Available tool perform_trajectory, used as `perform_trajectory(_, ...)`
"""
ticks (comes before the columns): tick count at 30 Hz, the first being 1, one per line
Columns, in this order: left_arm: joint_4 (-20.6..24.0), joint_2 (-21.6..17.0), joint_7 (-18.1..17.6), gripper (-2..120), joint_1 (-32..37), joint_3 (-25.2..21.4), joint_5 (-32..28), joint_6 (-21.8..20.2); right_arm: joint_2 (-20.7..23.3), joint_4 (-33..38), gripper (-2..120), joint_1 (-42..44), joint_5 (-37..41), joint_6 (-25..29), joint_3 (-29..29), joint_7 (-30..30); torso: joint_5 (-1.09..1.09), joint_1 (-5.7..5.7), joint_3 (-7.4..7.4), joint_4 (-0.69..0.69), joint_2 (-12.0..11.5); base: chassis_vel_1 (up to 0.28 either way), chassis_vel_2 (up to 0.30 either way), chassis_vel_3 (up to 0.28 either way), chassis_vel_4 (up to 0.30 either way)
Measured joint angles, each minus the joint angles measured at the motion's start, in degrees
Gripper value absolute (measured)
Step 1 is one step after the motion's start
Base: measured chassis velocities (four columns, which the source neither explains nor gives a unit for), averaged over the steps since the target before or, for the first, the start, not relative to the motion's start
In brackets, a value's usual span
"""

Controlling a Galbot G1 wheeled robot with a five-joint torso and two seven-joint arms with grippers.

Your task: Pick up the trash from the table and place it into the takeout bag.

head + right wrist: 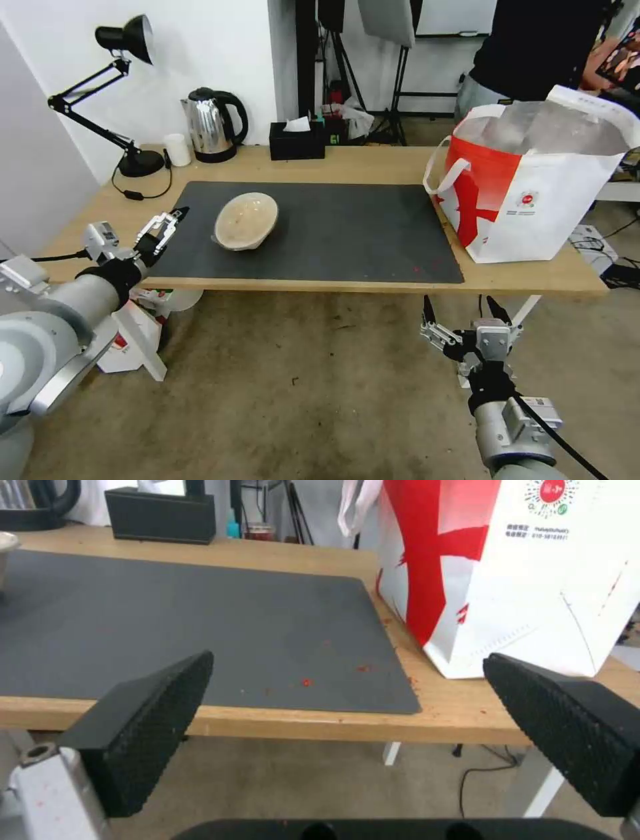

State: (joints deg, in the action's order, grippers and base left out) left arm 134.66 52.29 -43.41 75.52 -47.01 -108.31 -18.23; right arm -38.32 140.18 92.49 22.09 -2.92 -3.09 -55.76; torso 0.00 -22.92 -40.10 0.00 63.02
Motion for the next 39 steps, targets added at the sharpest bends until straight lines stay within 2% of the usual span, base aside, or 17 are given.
perform_trajectory(7,-1.3,-0.6,-0.8,100,-1.2,1.2,-0.2,-0.1,0.0,0.0,100,0.0,0.0,0.0,0.0,0.0,0.0,0.0,0.0,0.01,0.0,0.0,0.0,0.0,0.0)
perform_trajectory(39,-12.4,-2.4,-2.0,100,-11.7,10.8,0.0,-1.6,0.0,0.0,100,0.0,0.0,0.0,0.0,0.0,0.0,0.0,0.0,0.0,0.0,0.0,0.0,0.0,0.0)
